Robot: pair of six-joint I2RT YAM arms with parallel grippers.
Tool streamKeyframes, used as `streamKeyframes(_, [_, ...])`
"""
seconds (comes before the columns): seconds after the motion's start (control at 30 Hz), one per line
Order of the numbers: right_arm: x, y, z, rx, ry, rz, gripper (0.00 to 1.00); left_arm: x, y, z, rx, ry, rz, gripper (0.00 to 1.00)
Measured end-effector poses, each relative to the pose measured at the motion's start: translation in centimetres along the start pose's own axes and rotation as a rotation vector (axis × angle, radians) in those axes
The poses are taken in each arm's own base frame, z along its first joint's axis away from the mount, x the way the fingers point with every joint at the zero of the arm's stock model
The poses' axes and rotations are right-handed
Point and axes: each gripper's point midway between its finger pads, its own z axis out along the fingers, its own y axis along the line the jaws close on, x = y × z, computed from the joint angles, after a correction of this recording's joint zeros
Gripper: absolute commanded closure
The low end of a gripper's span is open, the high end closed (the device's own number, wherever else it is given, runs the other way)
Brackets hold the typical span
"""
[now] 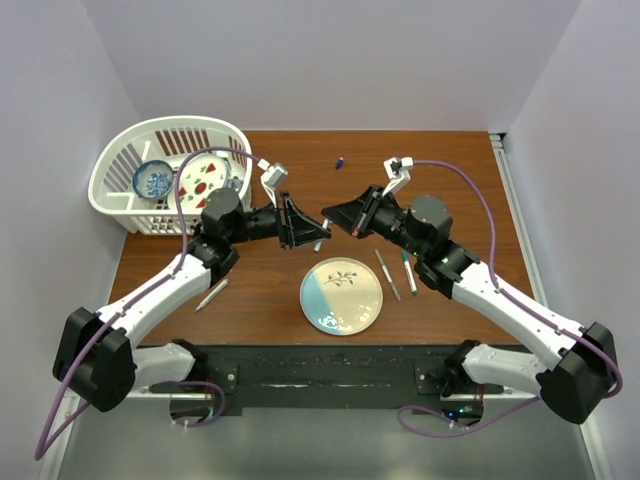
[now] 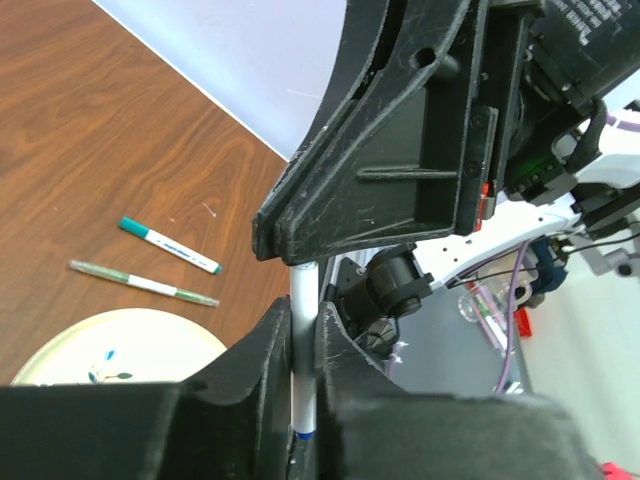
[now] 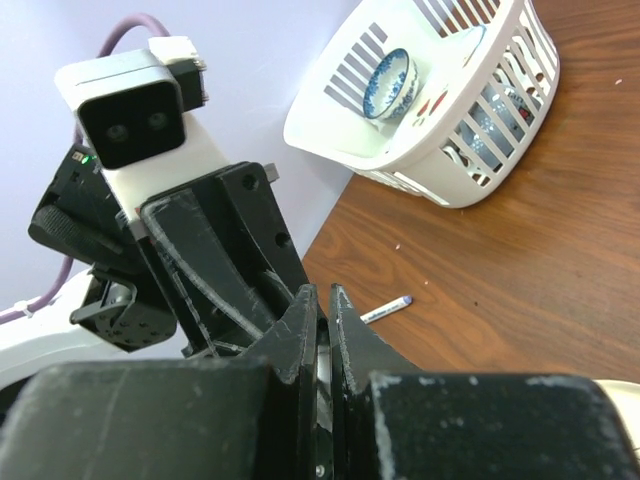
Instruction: Insert the pens into the pen caps
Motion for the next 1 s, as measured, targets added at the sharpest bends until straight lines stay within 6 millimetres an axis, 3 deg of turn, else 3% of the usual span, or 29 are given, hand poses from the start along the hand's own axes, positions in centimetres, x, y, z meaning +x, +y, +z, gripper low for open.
streamKeyframes(0.07, [0.1,0.1,0.1,-0.006,0.006,-0.007,0.97,0.2,0.1,0.0,0.001,0.005,0.001,1.0])
streamKeyframes(0.1, [0.2,0.0,0.1,-0.006,0.01,-0.007,0.9,0.2,0.2,0.0,-0.001,0.005,0.0,1.0])
streamKeyframes(0.13, [0.2,0.0,0.2,-0.007,0.012,-0.008,0.72,0.2,0.2,0.0,-0.002,0.006,-0.001,1.0])
streamKeyframes(0.23, [0.2,0.1,0.3,-0.009,0.019,-0.012,0.47,0.4,0.3,0.0,-0.003,0.01,0.002,1.0])
streamKeyframes(0.37, [-0.3,0.5,0.5,-0.007,0.027,-0.048,0.26,0.8,0.7,-0.2,-0.023,0.025,0.018,1.0])
streamKeyframes(0.53, [-2.7,0.2,0.1,0.101,-0.017,-0.141,0.24,-0.2,2.0,-1.0,-0.168,0.035,0.065,1.0])
streamKeyframes(0.67, [-6.2,-0.5,-0.3,0.22,-0.112,-0.242,0.26,-2.0,2.2,-3.6,-0.321,-0.041,0.13,1.0])
streamKeyframes(0.8, [-9.0,-2.3,1.5,0.348,-0.157,-0.336,0.27,-3.5,0.9,-5.7,-0.374,-0.102,0.222,1.0])
streamKeyframes(0.9, [-9.6,-5.6,4.4,0.451,-0.139,-0.39,0.27,-3.0,0.4,-5.9,-0.352,-0.073,0.258,1.0])
streamKeyframes(1.0, [-8.5,-11.6,7.4,0.581,-0.07,-0.415,0.27,-1.6,0.9,-5.5,-0.322,-0.007,0.262,1.0])
